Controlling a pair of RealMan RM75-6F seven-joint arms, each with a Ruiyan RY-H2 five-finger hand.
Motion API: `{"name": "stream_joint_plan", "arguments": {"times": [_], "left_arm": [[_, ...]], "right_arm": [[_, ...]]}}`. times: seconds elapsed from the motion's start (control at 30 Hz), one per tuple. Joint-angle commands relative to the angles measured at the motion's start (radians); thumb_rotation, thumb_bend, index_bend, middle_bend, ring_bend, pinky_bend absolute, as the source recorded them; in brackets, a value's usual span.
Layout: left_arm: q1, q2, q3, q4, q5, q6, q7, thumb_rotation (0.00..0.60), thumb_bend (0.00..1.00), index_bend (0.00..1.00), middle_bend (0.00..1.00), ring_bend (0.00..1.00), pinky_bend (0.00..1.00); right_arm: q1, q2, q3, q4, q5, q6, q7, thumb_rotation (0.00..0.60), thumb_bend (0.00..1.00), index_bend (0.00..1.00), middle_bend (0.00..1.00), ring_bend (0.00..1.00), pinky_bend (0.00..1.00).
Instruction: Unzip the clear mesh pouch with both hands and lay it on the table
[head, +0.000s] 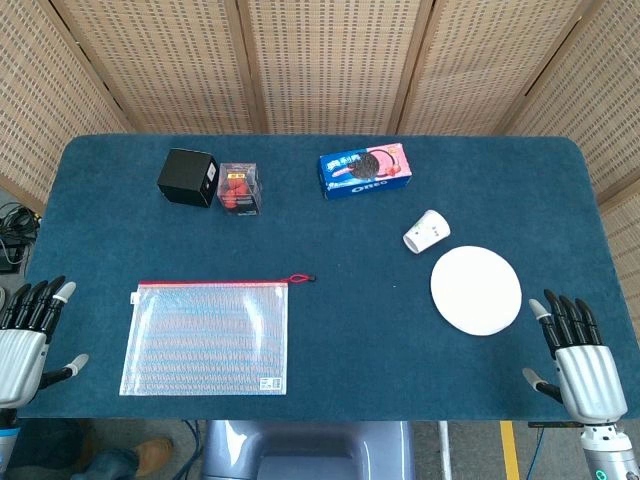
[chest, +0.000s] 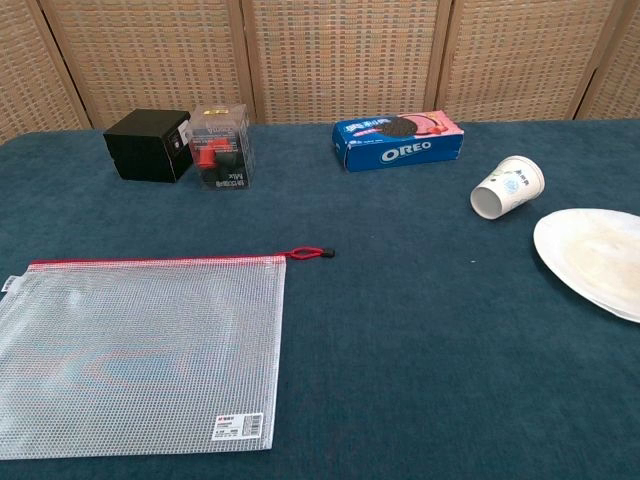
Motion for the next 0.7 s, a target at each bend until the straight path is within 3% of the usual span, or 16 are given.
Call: {"name": "stream_joint_plan", "arguments": {"times": [0.03, 0.17, 0.23, 0.27, 0.3, 0.33, 0.37, 0.4, 0.5, 0.7], "left_arm": [[-0.001, -0.002, -0.001, 0.003, -0.001, -0.002, -0.002, 0.6, 0.0, 0.0, 0.0, 0.0, 0.0], [-0.013, -0.022, -0.01, 0.021, -0.008, -0.017, 0.007, 0.6, 0.0, 0.0, 0.0, 0.0, 0.0], [-0.027, -0.043, -0.024, 0.032, -0.013, -0.025, 0.024, 0.6, 0.0, 0.0, 0.06, 0.07, 0.02], [-0.034, -0.052, -0.031, 0.037, -0.012, -0.027, 0.028, 0.6, 0.0, 0.0, 0.24, 0.23, 0.12], [-0.053, -0.073, -0.045, 0.045, -0.014, -0.041, 0.024, 0.6, 0.0, 0.0, 0.48, 0.46, 0.3], [-0.071, -0.089, -0.053, 0.048, -0.015, -0.06, 0.009, 0.6, 0.0, 0.03, 0.64, 0.61, 0.45], [-0.091, -0.107, -0.065, 0.056, -0.015, -0.076, -0.006, 0.6, 0.0, 0.08, 0.82, 0.77, 0.66], [-0.113, -0.127, -0.078, 0.069, -0.019, -0.096, -0.01, 0.6, 0.0, 0.15, 0.9, 0.85, 0.82], [-0.167, -0.168, -0.106, 0.081, -0.054, -0.17, 0.02, 0.6, 0.0, 0.27, 0.99, 0.95, 0.99], [-0.36, -0.244, -0.213, 0.028, -0.251, -0.449, 0.193, 0.6, 0.0, 0.31, 1.0, 0.97, 1.0]], "right_arm": [[-0.001, 0.001, 0.001, -0.001, 0.002, 0.001, 0.003, 0.6, 0.0, 0.0, 0.0, 0.0, 0.0], [-0.003, 0.011, 0.002, -0.007, 0.007, 0.002, 0.021, 0.6, 0.0, 0.0, 0.0, 0.0, 0.0], [-0.002, 0.015, 0.003, -0.008, 0.008, 0.001, 0.029, 0.6, 0.0, 0.0, 0.0, 0.0, 0.0], [-0.001, 0.016, 0.004, -0.007, 0.009, 0.0, 0.031, 0.6, 0.0, 0.0, 0.0, 0.0, 0.0], [0.001, 0.017, 0.006, -0.006, 0.013, -0.004, 0.034, 0.6, 0.0, 0.0, 0.0, 0.0, 0.0], [0.003, 0.018, 0.008, -0.004, 0.018, -0.009, 0.036, 0.6, 0.0, 0.0, 0.0, 0.0, 0.0], [0.005, 0.018, 0.009, -0.003, 0.023, -0.014, 0.038, 0.6, 0.0, 0.0, 0.0, 0.0, 0.0], [0.008, 0.018, 0.012, -0.002, 0.029, -0.02, 0.039, 0.6, 0.0, 0.0, 0.0, 0.0, 0.0], [0.013, 0.016, 0.018, 0.001, 0.043, -0.032, 0.039, 0.6, 0.0, 0.0, 0.0, 0.0, 0.0], [0.023, 0.012, 0.031, 0.004, 0.079, -0.059, 0.031, 0.6, 0.0, 0.0, 0.0, 0.0, 0.0]]}}
